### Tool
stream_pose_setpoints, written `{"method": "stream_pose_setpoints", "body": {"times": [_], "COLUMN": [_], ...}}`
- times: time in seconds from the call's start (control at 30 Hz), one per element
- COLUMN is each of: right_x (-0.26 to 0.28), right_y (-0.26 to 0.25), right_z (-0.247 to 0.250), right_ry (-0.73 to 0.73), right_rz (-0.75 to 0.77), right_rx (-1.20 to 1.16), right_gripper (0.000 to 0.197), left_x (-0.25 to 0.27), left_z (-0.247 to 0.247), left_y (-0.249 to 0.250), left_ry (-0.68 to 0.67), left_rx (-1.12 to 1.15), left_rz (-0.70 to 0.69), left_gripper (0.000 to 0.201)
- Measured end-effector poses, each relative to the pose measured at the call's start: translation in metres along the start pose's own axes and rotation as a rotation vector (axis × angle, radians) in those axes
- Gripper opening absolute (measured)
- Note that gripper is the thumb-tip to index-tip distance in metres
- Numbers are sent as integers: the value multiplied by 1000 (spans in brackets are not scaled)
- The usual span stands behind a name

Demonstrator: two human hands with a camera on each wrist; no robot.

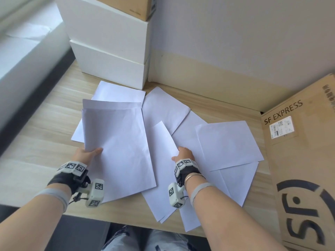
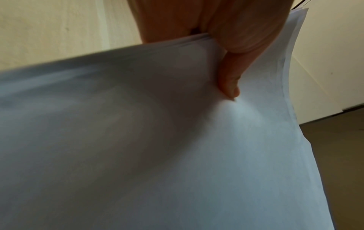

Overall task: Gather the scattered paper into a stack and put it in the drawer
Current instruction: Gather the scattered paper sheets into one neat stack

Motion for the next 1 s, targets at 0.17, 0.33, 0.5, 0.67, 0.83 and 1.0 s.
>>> {"method": "stream_pose_setpoints", "body": {"times": [0.17, 0.33, 0.5, 0.67, 0.83, 1.0], "right_x": [0, -8, -17, -21, -6, 9], "right_y": [18, 45, 69, 54, 5, -40], "right_z": [15, 52, 85, 97, 59, 14], "right_ry": [55, 134, 267, 243, 69, -64], "right_rz": [33, 8, -60, -32, 67, 61], "right_rx": [-261, -424, -636, -749, -617, -433], "right_gripper": [43, 30, 27, 26, 32, 33], "left_x": [-5, -4, -3, -3, -3, -2], "left_z": [-3, -15, -26, -29, -30, -29], "left_y": [0, 6, 10, 8, 8, 9], "left_ry": [-43, -77, -108, -135, -152, -173], "left_rx": [-27, -47, -65, -117, -115, -105], "left_rz": [37, 30, 23, 91, 119, 129], "left_gripper": [48, 46, 43, 46, 46, 50]}}
Point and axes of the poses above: each hand's wrist, its own x-axis away from the middle knuckle, its own z-axis out of the back of the hand, y = z × x, the point moved 1 cm from there along -x, towards the middle knuckle, and after that the axes turned 14 degrees about -z, right-handed, at the moved point
